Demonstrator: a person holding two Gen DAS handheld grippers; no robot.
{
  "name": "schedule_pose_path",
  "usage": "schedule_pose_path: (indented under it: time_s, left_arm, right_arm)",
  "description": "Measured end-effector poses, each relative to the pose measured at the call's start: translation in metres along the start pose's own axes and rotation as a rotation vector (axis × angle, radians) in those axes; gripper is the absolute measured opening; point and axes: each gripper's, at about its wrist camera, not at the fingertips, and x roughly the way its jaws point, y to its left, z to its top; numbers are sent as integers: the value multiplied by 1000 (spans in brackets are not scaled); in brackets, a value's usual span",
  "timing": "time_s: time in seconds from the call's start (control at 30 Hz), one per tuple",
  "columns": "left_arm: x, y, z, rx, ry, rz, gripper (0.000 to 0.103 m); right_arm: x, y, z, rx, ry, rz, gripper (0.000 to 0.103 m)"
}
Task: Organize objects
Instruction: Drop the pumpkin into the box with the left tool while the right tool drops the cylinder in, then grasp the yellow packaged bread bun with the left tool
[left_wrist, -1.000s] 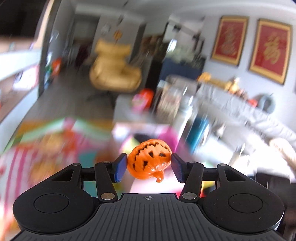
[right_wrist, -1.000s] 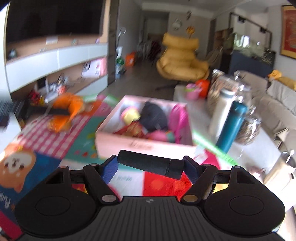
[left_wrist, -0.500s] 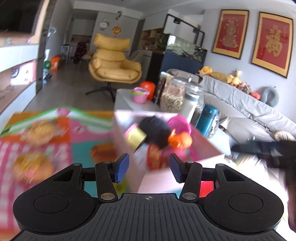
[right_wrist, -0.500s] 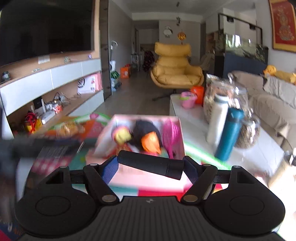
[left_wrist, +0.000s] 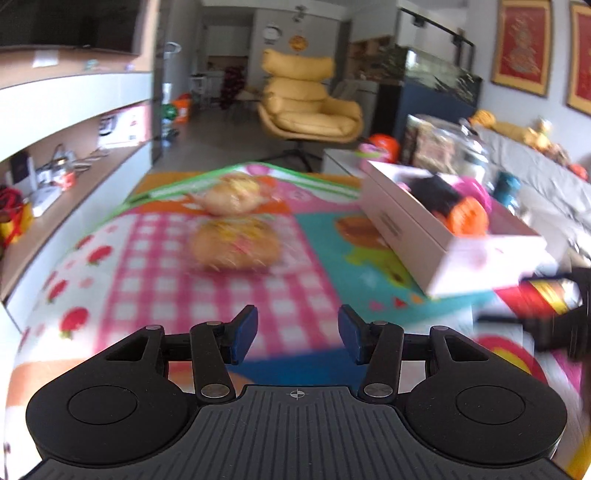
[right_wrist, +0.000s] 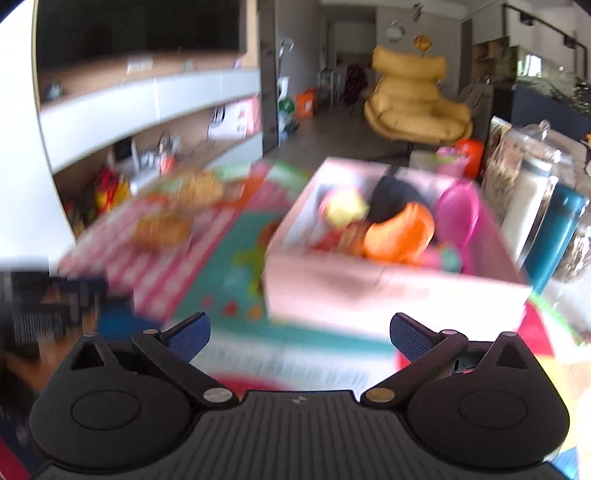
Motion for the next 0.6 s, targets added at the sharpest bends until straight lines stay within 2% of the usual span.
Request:
schedule_pose_path:
  time_s: [0.1, 0.17, 0.23, 0.37, 0.47, 0.6]
  left_arm:
    - [7, 20, 22, -58, -58, 18, 53]
    - [15, 37, 41, -86, -76, 12, 53]
    - [34, 52, 60, -92, -56, -12, 53]
    - [79, 77, 81, -79, 2, -25, 53]
    - [102, 92, 78, -59, 65, -89, 53]
    - [100, 98, 73, -65, 99, -251, 53]
  right_arm:
    - [13, 12, -20, -29, 36, -39, 103]
    - [14, 15, -21, -41, 47, -43, 103]
    - [11, 14, -22, -33, 32, -41, 103]
    - [20, 8, -20, -13, 73, -32, 103]
    - [23, 6, -20, 5, 86, -22, 103]
    - [23, 5, -21, 13, 86, -20, 103]
